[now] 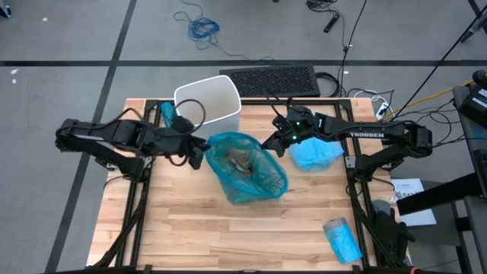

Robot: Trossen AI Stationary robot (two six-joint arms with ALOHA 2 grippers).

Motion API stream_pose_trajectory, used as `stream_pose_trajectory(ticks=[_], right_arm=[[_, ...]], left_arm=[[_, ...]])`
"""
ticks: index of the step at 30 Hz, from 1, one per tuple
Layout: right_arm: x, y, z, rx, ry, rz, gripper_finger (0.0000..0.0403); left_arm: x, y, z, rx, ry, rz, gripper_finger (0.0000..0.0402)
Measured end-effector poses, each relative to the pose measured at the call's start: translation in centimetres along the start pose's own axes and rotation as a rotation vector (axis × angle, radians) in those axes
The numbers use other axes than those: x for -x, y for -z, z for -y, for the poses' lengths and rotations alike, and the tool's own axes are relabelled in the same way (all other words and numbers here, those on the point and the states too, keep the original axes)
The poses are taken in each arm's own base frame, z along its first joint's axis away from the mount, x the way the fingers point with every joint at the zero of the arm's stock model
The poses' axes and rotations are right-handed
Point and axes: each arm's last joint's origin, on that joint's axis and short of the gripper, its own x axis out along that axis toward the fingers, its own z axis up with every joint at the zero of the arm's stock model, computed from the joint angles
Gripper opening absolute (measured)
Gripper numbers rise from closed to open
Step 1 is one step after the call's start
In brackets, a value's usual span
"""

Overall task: Place trash/remove bag and relplace
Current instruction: Close the blue trash bag

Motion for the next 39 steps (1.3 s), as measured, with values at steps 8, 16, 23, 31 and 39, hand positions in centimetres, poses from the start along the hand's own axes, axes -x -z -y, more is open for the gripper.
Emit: stream_pose_trajectory(ticks=[8,16,23,31,39], right_arm=[[0.0,0.0,0.0,0.011,-0.016,-0.011,0.0000],[0.3,-0.4,0.1,0.003,-0.094,-0.028,0.0000],[0.9,-1.2,0.7,0.008,-0.166,-0.036,0.0000],[1.4,-1.6,1.4,0.043,-0.196,-0.053,0.0000],[2.0,-2.2,2.2,0.050,-0.223,-0.047,0.0000]], left_arm=[[2.3,1.2,0.9,0.114,0.027,0.089,0.0139],[1.2,6.8,4.2,0.373,0.030,0.227,0.0139],[-3.7,12.7,7.8,0.653,0.054,0.400,0.0139],[-9.7,18.2,10.7,0.849,0.072,0.391,0.0139],[-8.8,18.8,11.6,0.878,0.122,0.417,0.0139]])
